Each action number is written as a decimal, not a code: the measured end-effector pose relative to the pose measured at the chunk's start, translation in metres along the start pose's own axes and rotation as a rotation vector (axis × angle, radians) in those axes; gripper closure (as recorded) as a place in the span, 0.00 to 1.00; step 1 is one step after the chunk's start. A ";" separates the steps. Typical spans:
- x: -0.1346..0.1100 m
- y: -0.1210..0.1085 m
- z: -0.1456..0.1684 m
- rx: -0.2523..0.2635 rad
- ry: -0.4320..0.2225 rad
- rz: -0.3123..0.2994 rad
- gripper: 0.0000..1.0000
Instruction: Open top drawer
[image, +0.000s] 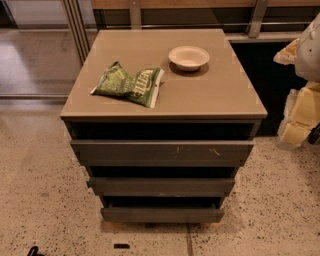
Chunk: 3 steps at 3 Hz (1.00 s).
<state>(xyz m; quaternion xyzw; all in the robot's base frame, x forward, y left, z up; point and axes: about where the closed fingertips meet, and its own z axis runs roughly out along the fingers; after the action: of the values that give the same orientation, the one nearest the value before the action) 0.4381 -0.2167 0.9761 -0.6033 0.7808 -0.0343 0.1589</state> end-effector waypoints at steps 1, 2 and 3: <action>0.000 0.000 0.000 0.000 0.000 0.000 0.00; 0.000 -0.003 0.000 0.057 -0.059 0.078 0.00; 0.011 0.011 0.004 0.128 -0.155 0.288 0.00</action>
Offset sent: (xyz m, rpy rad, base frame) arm 0.0164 -0.0171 0.0037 0.3183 -0.2708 -0.3470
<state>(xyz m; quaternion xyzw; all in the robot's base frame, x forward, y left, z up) 0.4264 -0.2230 0.9670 -0.4746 0.8408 -0.0141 0.2600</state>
